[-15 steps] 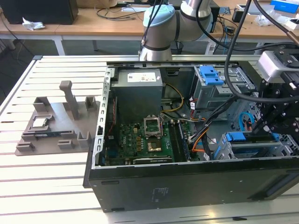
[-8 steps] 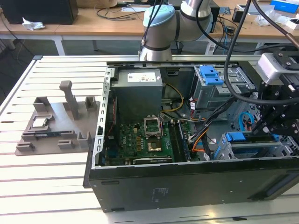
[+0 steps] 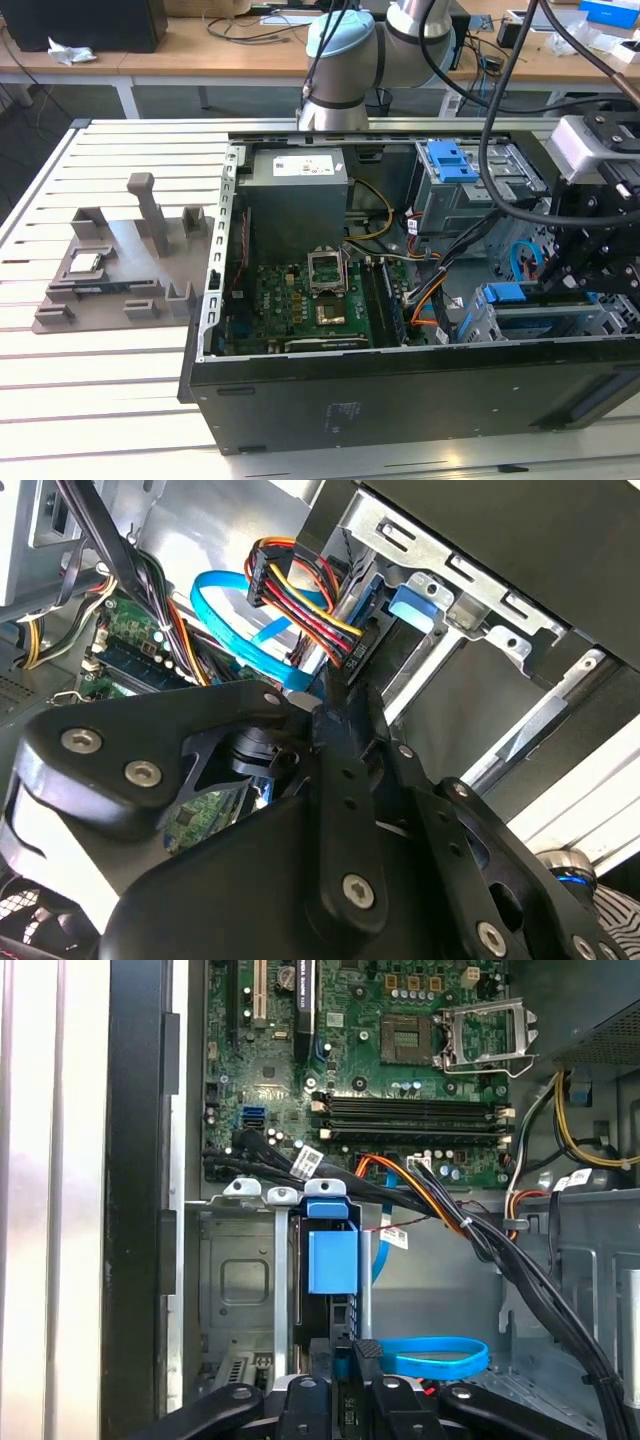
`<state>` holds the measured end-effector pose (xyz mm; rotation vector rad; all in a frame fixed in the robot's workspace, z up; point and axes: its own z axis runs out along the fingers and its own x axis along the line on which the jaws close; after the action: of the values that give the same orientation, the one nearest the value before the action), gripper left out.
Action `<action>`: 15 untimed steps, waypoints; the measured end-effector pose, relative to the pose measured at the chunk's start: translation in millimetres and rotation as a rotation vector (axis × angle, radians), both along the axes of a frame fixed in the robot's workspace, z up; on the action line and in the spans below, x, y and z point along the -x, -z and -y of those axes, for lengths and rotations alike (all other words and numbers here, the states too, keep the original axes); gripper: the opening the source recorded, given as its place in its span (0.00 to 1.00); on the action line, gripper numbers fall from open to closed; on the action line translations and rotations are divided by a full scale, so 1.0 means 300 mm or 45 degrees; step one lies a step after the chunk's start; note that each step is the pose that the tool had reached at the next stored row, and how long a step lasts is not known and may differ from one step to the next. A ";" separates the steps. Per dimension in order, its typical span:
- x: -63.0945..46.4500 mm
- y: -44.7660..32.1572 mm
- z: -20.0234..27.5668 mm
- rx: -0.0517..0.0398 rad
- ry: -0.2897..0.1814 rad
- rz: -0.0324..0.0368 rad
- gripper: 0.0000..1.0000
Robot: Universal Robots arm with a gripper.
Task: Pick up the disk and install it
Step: 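Insert the second disk wire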
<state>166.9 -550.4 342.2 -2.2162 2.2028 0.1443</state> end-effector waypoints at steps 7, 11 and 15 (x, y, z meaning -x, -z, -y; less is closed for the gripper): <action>0.000 -0.073 -0.003 0.000 0.000 0.0000 0.24; 0.000 -0.120 -0.013 0.000 0.000 0.0000 0.15; 0.000 -0.165 -0.017 0.000 0.000 0.0000 0.11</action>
<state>166.9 -545.4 391.7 -2.2162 2.2029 0.1443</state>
